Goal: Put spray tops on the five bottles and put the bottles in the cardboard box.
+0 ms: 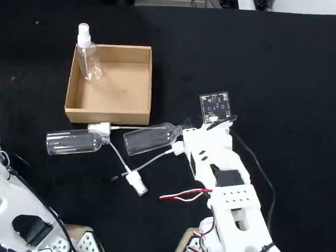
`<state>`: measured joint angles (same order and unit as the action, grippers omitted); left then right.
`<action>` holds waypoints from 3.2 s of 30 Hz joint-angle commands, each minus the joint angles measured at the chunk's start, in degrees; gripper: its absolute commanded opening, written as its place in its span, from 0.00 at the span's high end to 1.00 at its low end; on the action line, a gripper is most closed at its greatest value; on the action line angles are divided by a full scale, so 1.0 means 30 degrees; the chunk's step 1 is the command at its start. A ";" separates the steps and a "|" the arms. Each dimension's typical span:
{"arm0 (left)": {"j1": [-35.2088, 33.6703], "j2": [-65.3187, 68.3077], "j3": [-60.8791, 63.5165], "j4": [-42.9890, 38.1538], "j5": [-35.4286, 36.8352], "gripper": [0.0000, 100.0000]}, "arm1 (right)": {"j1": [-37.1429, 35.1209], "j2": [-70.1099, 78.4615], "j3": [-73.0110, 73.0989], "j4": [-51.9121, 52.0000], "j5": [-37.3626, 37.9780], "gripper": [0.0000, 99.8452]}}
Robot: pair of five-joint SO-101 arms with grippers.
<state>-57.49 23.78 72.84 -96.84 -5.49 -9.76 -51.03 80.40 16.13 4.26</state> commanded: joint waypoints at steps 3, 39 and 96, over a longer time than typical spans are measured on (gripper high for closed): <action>0.0073 -0.0762 0.0044 0.0850 -0.0176 0.75 | -0.0059 -0.0864 -0.0103 -0.0498 0.0147 0.92; 1.0300 -2.1919 0.4059 1.3656 -0.0176 0.97 | 0.0908 -0.0864 -0.0278 -0.0615 0.0117 0.92; 2.1553 -0.9875 -0.4088 0.9993 -0.0029 0.97 | 0.3311 -0.0777 -0.0396 -0.1524 0.0000 0.92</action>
<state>7.56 -5.32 60.70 -65.27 -5.76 -0.88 -51.03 80.40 13.23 4.26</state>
